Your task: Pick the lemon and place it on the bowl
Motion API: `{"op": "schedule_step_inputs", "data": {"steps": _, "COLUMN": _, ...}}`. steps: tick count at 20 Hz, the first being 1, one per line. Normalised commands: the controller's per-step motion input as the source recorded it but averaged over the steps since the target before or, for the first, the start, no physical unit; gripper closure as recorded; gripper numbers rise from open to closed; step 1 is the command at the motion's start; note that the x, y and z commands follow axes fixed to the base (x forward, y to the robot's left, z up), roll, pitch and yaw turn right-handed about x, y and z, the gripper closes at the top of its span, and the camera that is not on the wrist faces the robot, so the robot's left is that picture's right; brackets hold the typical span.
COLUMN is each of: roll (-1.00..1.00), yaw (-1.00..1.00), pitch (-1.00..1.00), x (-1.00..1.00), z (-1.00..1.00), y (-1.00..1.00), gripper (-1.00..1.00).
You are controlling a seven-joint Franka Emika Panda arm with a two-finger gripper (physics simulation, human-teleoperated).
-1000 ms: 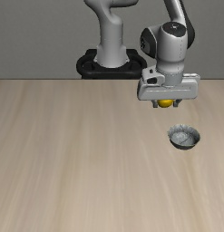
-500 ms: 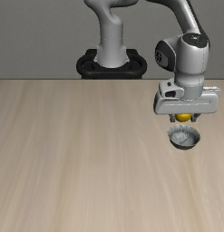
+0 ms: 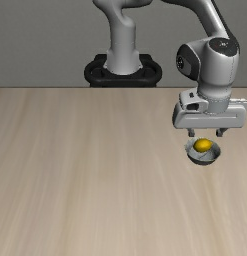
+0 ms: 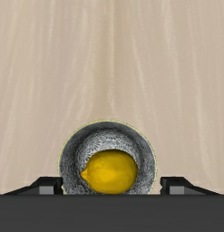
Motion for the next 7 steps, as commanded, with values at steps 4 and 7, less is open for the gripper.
{"op": "schedule_step_inputs", "data": {"steps": 4, "roll": 0.00, "yaw": 0.00, "pitch": 0.00, "x": 0.00, "z": 0.00, "y": 0.00, "gripper": -1.00}}
{"op": "schedule_step_inputs", "data": {"steps": 7, "roll": 0.00, "yaw": 0.00, "pitch": 0.00, "x": 0.00, "z": 0.00, "y": 0.00, "gripper": -1.00}}
